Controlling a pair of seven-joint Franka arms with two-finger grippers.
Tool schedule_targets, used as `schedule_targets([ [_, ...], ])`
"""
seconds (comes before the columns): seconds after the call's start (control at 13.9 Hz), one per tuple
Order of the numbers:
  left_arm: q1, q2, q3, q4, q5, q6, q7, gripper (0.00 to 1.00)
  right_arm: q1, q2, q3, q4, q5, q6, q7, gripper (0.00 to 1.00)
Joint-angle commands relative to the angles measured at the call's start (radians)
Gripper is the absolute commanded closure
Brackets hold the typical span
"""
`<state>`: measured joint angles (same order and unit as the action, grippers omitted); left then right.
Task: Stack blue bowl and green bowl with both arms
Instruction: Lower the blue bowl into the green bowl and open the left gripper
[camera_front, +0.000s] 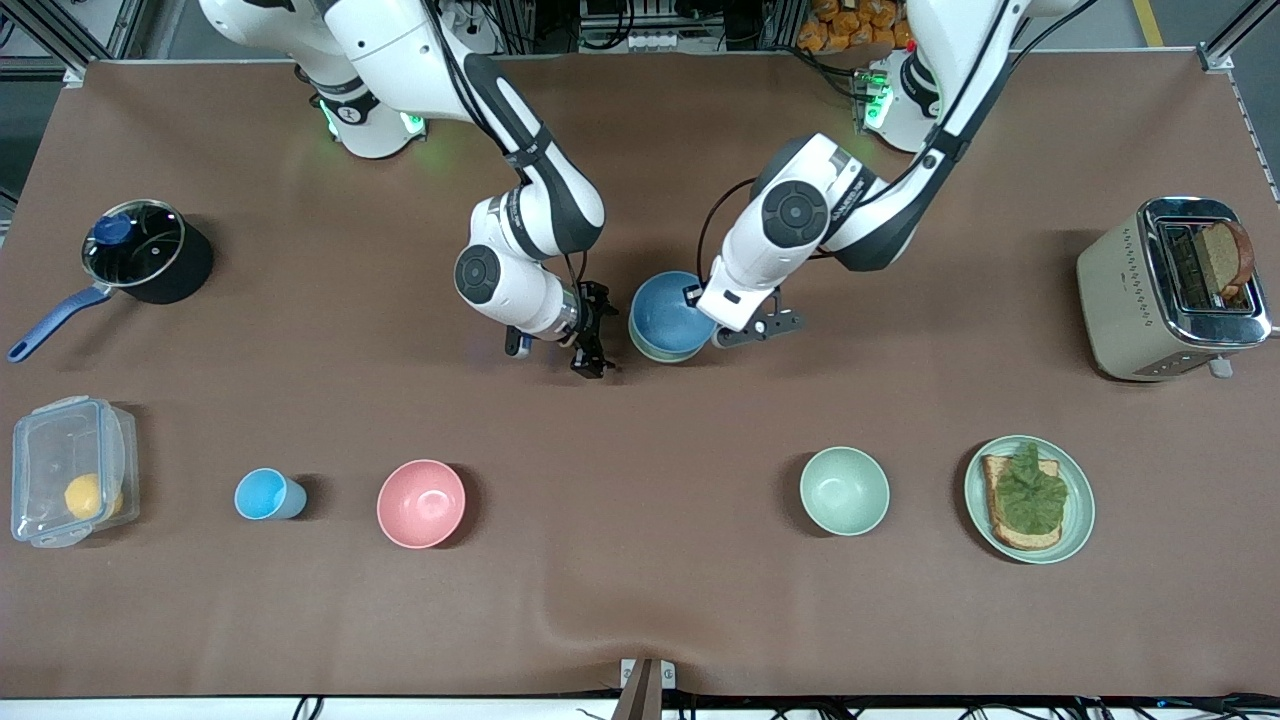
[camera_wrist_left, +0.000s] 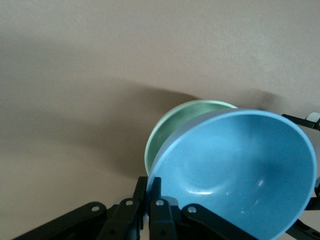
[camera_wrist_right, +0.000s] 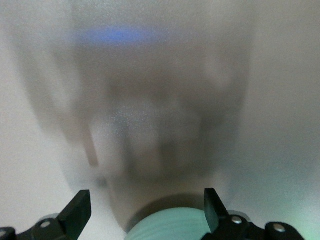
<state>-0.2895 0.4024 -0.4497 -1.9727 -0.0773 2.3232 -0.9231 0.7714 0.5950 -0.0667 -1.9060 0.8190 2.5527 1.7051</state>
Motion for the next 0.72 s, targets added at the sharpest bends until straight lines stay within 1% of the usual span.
schedule_targets([
  [0.0, -0.011, 0.013, 0.002, -0.021, -0.022, 0.059, -0.014, 1.0, -0.004, 0.003, 0.005, 0.001, 0.026, 0.0, -0.021, 0.0],
  [0.14, -0.014, 0.016, 0.002, -0.029, -0.022, 0.067, -0.014, 1.0, -0.004, 0.003, 0.005, 0.001, 0.026, -0.002, -0.022, 0.0],
  [0.36, -0.016, 0.026, 0.002, -0.064, -0.022, 0.126, -0.014, 1.0, -0.004, 0.002, 0.005, 0.001, 0.026, -0.002, -0.022, 0.0],
  [0.51, -0.02, 0.044, 0.002, -0.066, -0.022, 0.151, -0.014, 1.0, -0.004, 0.002, 0.005, 0.001, 0.026, -0.002, -0.022, 0.0],
  [0.65, -0.02, 0.044, 0.002, -0.083, -0.022, 0.157, -0.014, 1.0, -0.003, 0.002, 0.005, 0.001, 0.026, -0.002, -0.022, 0.0],
])
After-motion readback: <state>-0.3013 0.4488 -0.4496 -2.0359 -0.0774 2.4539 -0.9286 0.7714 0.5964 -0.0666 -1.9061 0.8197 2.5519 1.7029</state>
